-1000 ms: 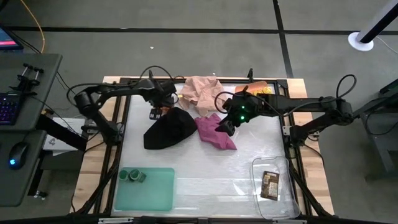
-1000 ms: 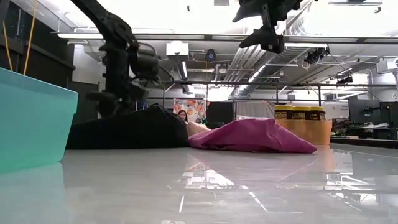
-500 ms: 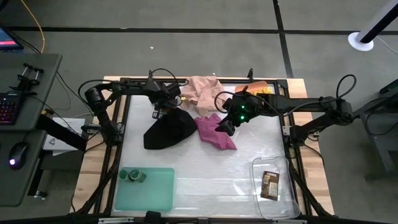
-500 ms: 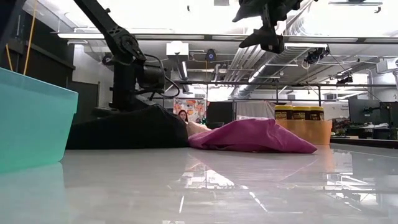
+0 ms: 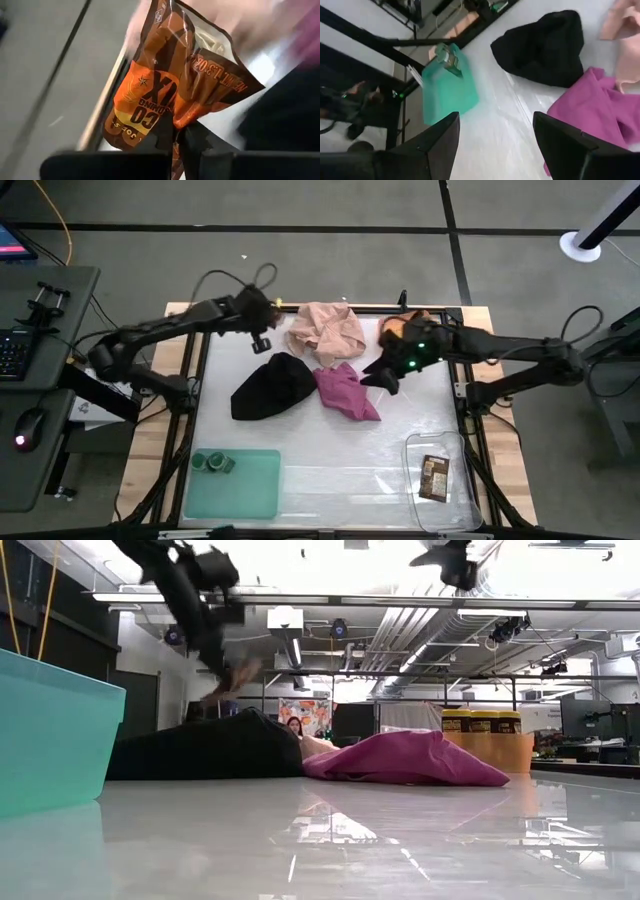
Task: Sort spices by type
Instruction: Put the orange seasoning bag into the transparent bin, then return to Home Position
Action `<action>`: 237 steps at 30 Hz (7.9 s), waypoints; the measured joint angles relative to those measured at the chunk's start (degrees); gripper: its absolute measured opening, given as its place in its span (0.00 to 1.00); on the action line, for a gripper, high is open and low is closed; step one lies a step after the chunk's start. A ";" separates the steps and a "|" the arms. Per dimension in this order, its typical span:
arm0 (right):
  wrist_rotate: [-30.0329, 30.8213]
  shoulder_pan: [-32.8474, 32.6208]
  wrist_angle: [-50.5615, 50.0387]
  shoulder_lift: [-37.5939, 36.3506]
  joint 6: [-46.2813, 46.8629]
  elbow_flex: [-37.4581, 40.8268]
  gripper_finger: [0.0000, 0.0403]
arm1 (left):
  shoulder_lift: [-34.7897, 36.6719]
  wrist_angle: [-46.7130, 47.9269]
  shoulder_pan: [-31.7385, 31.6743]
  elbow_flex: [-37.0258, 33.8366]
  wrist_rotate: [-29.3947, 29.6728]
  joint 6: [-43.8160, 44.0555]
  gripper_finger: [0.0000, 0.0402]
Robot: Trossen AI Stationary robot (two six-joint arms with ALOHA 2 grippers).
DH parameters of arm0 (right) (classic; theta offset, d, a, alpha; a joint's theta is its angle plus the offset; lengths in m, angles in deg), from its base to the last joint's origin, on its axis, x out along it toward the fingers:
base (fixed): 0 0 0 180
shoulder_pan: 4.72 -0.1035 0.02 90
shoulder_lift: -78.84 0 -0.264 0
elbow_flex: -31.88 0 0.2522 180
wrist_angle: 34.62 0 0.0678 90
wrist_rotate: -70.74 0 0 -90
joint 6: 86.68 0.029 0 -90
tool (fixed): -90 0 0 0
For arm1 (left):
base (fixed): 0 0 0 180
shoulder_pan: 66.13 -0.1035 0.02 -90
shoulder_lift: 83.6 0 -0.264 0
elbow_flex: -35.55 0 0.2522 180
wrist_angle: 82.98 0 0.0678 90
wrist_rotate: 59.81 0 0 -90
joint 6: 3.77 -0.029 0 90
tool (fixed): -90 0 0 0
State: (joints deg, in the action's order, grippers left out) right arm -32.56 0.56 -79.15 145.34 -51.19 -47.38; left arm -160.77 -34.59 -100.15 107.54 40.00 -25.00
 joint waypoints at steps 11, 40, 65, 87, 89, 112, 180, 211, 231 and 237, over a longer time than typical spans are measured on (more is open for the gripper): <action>9.13 -7.62 -19.59 -8.33 12.53 -0.02 0.62 | 4.10 -24.70 24.50 0.04 -6.77 24.59 0.00; 17.70 -18.03 -28.74 -9.44 17.63 -0.02 0.62 | -61.69 -76.69 54.40 47.45 -2.29 55.54 0.00; 26.86 -63.76 -30.64 0.26 60.69 -0.02 0.01 | -67.84 -58.07 50.01 57.16 -7.08 57.07 0.00; 23.64 -63.08 -30.22 1.57 60.74 -0.02 0.00 | -66.99 -55.69 49.50 57.13 -17.49 54.99 0.54; 22.15 -63.08 -30.22 1.63 60.70 -0.02 0.00 | -65.74 -54.18 48.77 57.09 -22.22 55.85 0.54; 45.56 -65.67 -28.80 1.73 58.27 -0.02 0.00 | -15.11 -37.48 42.09 25.23 -4.16 26.24 0.03; 8.99 0.39 48.37 -35.71 -8.85 57.62 0.00 | 54.54 -60.95 38.64 -57.46 2.73 46.15 0.00; 13.75 -1.74 31.41 -51.97 -9.99 64.87 0.01 | 54.65 -60.60 38.66 -57.43 2.74 46.14 0.00; 13.73 -4.74 32.54 -66.03 -9.98 64.92 0.01 | 76.97 -50.11 34.96 -57.57 2.85 46.16 0.00; 13.68 -4.74 31.61 -65.40 -9.99 64.92 0.01 | 76.96 -50.49 34.38 -57.55 2.79 46.14 0.00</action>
State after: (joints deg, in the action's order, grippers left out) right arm -18.88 -4.19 -47.54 79.94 -61.18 17.54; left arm -83.81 -85.09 -65.77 49.99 42.79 21.14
